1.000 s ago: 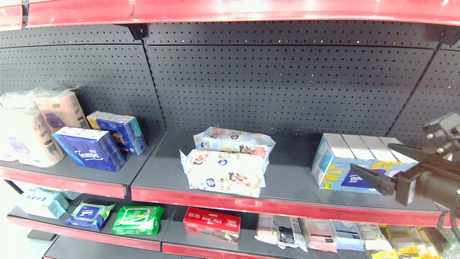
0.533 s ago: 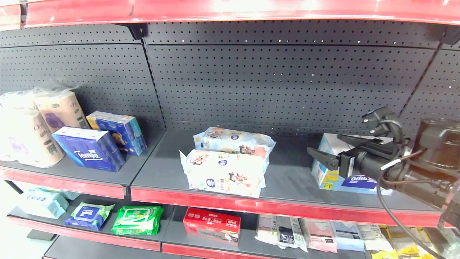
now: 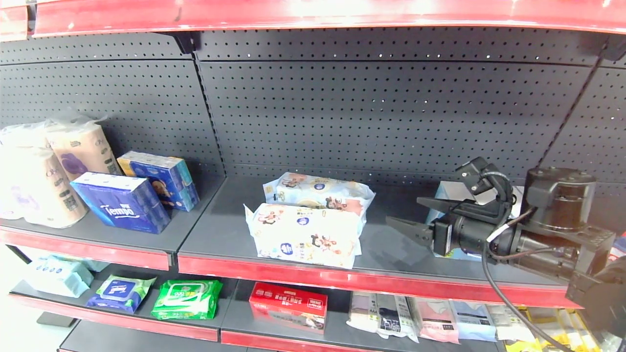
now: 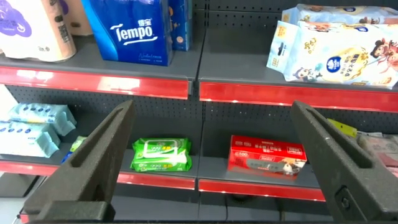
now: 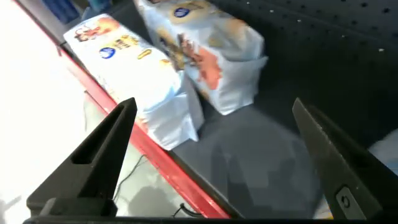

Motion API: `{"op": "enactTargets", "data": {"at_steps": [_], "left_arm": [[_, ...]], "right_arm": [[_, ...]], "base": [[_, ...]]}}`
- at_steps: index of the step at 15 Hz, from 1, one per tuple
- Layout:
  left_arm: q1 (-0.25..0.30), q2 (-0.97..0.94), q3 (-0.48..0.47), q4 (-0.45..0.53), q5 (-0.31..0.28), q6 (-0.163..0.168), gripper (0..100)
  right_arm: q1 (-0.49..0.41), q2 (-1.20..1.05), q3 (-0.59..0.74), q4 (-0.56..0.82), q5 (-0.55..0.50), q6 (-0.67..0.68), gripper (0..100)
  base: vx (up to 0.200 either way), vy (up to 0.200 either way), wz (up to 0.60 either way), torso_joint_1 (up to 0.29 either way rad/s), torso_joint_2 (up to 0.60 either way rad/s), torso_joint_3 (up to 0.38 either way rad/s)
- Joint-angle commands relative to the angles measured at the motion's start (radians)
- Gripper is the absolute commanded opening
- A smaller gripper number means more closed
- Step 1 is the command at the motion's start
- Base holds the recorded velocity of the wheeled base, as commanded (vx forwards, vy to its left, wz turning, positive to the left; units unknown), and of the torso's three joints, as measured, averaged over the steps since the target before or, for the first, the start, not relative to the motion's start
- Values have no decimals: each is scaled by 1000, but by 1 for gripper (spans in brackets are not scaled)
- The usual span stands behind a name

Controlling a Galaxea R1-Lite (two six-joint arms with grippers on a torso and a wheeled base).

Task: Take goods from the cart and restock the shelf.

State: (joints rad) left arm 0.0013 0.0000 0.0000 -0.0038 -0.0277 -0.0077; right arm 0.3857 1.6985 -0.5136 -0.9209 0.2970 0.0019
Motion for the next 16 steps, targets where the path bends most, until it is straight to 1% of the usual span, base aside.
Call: {"op": "enactTargets", "data": {"at_steps": [1, 2, 3, 5, 9, 12, 16], "left_arm": [[0, 0, 0, -1, 0, 0, 100], [0, 0, 0, -1, 0, 0, 100], [0, 0, 0, -1, 0, -2, 100], [0, 0, 0, -1, 0, 0, 100], [0, 0, 0, -1, 0, 0, 100], [0, 0, 0, -1, 0, 0, 100], [0, 0, 0, -1, 0, 0, 100]], "right_arm": [[35, 1, 15, 0, 1, 3, 100], [39, 23, 18, 0, 4, 3, 100], [35, 69, 3, 0, 4, 16, 100], [39, 92, -26, 0, 5, 29, 100], [73, 144, -112, 0, 4, 50, 100], [90, 168, -102, 2, 1, 76, 100], [120, 185, -105, 2, 1, 75, 100]], "base": [[0, 0, 0, 0, 0, 0], [0, 0, 0, 0, 0, 0], [0, 0, 0, 0, 0, 0], [0, 0, 0, 0, 0, 0], [0, 0, 0, 0, 0, 0], [0, 0, 0, 0, 0, 0], [0, 0, 0, 0, 0, 0]]}}
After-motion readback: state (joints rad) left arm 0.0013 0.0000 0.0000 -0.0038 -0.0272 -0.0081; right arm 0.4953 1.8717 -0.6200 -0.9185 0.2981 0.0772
